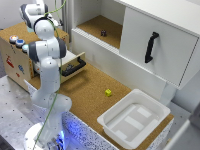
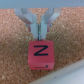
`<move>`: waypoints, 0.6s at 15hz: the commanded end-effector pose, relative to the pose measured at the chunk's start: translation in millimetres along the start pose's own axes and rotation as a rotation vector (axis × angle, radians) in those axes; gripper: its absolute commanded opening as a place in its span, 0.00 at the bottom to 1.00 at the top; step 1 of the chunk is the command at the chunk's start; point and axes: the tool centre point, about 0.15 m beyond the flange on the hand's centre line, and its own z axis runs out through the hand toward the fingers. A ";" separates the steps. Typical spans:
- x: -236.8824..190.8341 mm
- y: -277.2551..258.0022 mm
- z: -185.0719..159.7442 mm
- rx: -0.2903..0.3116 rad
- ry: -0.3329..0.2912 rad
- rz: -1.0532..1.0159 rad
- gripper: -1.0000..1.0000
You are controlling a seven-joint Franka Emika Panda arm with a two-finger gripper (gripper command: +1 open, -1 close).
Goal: Slide the pink block into the drawer
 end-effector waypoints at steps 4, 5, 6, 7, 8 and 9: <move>-61.5 10.5 16.6 0.008 0.113 -0.021 0.00; -69.2 13.3 17.9 0.010 0.119 -0.014 0.00; -75.6 16.3 19.3 0.008 0.122 -0.010 0.00; -82.3 19.3 21.3 0.011 0.122 -0.004 0.00; -88.8 22.9 21.9 0.014 0.132 0.006 0.00; -93.8 24.7 22.8 0.007 0.142 0.008 0.00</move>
